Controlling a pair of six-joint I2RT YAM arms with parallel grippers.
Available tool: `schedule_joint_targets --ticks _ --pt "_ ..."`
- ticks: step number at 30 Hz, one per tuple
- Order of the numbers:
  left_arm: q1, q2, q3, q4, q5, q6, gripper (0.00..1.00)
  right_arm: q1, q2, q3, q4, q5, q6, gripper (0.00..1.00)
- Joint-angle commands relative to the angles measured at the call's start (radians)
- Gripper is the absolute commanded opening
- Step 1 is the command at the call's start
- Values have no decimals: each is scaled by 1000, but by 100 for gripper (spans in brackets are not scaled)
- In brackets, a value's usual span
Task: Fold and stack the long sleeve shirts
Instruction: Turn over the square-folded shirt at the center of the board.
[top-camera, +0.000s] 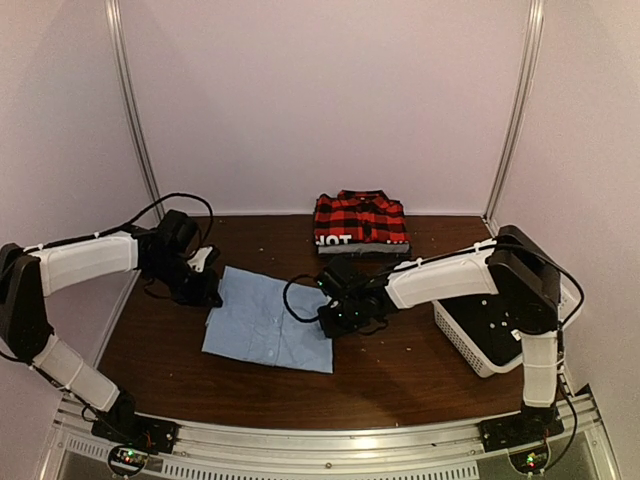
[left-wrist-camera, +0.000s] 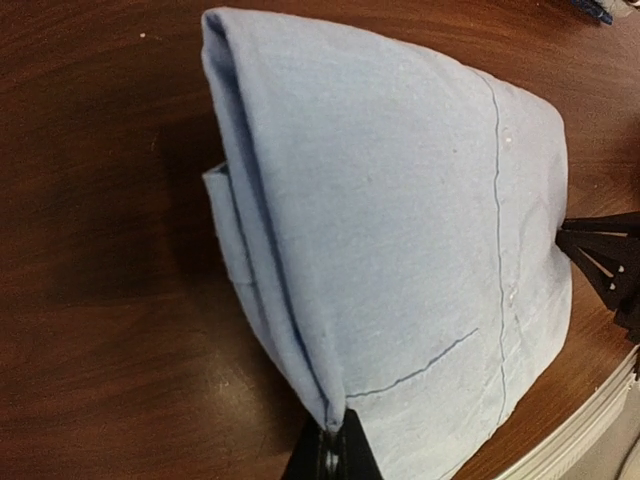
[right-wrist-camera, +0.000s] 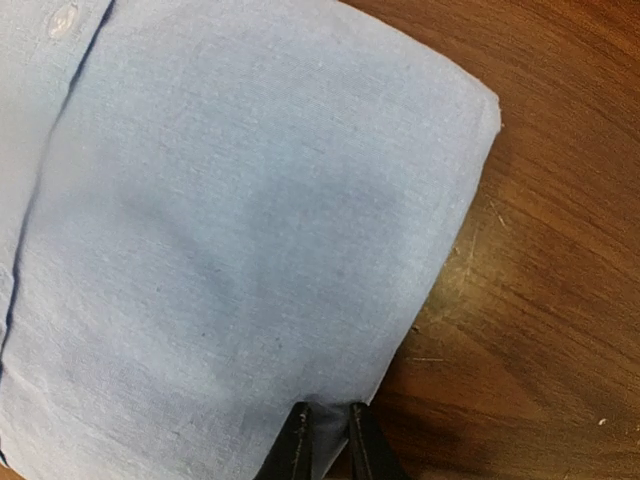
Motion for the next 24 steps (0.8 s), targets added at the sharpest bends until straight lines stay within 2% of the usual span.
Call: schedule_joint_targets --ticks 1,8,12,16,20,24 --pt "19 -48 71 -47 5 31 0 18 37 48 -36 9 -1 14" --pt "21 -52 203 -90 35 39 0 61 176 214 -37 -57 2 15" --pt "21 -20 320 -89 133 14 0 75 274 334 9 -116 32 15" --pt "20 -3 377 -55 227 -20 0 76 362 433 134 -219 96 15" --pt "7 -6 361 33 316 -95 0 75 437 512 307 -305 179 16" --pt "-2 -16 337 80 308 -150 0 65 468 524 471 -343 262 17"
